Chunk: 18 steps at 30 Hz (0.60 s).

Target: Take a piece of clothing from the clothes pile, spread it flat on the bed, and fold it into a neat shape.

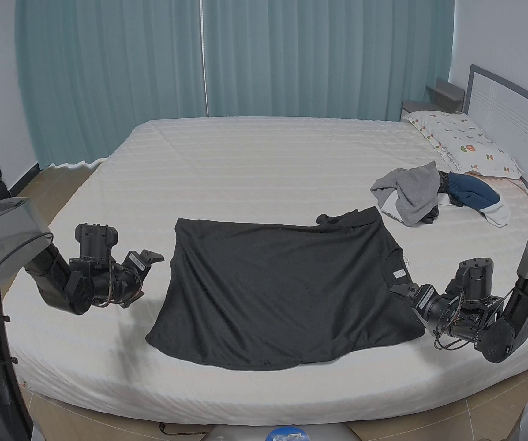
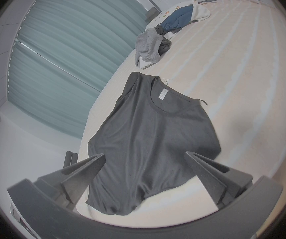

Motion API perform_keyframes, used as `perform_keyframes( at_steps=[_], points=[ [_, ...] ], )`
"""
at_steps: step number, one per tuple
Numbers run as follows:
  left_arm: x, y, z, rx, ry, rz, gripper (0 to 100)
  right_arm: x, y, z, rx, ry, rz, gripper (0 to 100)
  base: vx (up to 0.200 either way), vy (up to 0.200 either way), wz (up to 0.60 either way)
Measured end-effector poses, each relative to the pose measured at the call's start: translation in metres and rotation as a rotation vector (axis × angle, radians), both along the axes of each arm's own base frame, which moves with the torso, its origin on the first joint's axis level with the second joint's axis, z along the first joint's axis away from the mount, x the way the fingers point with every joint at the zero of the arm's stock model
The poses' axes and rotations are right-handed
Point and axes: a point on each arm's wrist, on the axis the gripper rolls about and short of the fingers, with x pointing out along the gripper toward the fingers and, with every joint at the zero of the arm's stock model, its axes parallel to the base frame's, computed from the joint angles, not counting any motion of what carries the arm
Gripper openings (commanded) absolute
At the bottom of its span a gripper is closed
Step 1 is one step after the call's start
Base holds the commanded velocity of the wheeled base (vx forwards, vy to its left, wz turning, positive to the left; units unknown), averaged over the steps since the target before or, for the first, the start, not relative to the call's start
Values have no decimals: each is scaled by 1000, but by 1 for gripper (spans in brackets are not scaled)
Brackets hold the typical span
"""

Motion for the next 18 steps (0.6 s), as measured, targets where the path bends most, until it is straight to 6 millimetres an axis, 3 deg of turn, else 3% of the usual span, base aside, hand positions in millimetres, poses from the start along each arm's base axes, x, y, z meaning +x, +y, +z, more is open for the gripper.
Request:
perform_keyframes(
  at_steps=[4,8,18],
  points=[
    [-33,-5,4,-16,-13,-29,100,0,0,0,2,0,2,100,0,0,0],
    [-55,-14,9,-70,-18,-38,100,0,-1,-1,2,3,2,100,0,-200,0],
    [-76,-29,15,-95,-5,-87,100,-1,-1,-1,2,7,4,100,0,-200,0]
  ],
)
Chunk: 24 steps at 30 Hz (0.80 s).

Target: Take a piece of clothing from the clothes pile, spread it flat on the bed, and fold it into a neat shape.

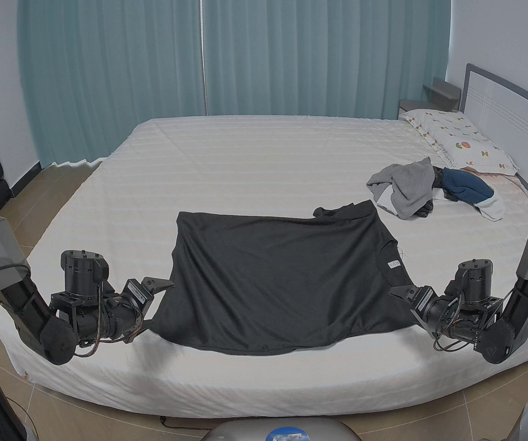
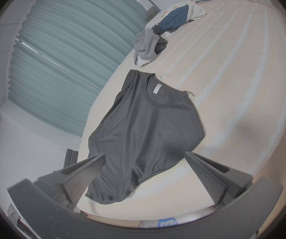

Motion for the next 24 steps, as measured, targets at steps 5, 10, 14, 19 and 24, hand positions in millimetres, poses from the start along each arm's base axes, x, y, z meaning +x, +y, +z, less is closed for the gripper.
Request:
perform_keyframes(
  at_steps=[5,10,14,19,24],
  points=[
    [-5,0,0,12,6,-3,100,0,0,1,0,-2,1,100,0,-160,0],
    [-12,4,-1,40,8,15,100,-1,0,1,0,-3,1,100,0,0,0],
    [-22,11,-1,114,-2,-3,100,-1,0,2,0,-3,1,100,0,0,0],
    [-33,24,-7,188,21,9,100,-2,0,2,1,-4,2,100,0,0,0],
    [-29,36,-15,207,51,61,100,-2,1,2,0,-2,6,100,0,0,0]
  ],
)
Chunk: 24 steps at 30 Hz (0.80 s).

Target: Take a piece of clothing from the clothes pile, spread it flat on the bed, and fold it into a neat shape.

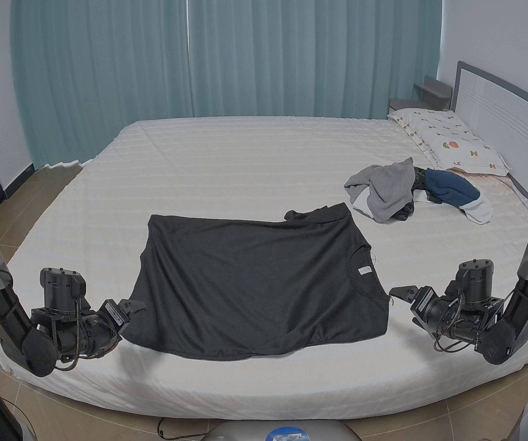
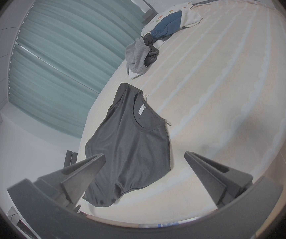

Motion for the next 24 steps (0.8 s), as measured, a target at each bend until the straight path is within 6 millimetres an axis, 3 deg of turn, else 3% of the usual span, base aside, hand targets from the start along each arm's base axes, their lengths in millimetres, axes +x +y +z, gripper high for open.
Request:
perform_keyframes(
  at_steps=[17,18,24],
  points=[
    [33,21,-44,125,85,91,100,0,0,-1,-1,4,0,100,0,0,0],
    [36,21,-45,126,80,93,0,0,0,-1,-1,5,0,100,0,0,0],
    [46,22,-48,125,68,101,0,0,0,-2,-2,8,-1,100,0,0,0]
  ],
)
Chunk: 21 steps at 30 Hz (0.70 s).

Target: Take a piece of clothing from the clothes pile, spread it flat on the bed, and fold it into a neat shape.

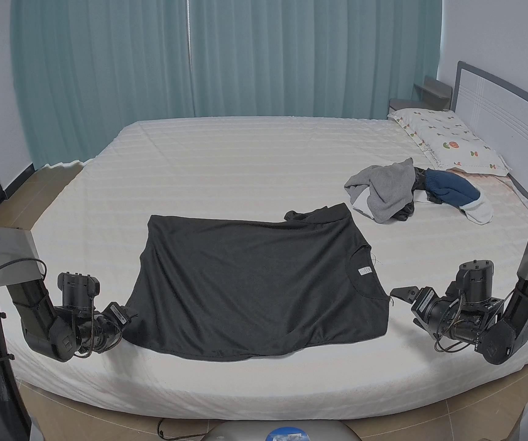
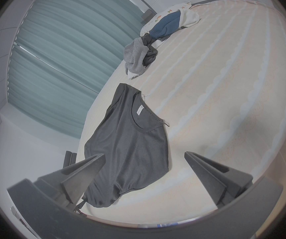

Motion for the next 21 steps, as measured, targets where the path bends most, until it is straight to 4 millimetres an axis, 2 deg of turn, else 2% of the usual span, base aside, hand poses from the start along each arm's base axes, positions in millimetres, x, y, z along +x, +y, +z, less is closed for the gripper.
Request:
perform_keyframes(
  at_steps=[10,14,21],
  points=[
    [-2,9,1,-24,3,48,0,1,1,-3,-2,11,7,100,0,0,0],
    [-4,12,12,-38,-28,65,0,7,6,-12,-7,30,28,100,0,0,0],
    [-7,15,34,-41,-100,82,0,29,18,-36,-31,73,61,100,0,0,0]
  ],
)
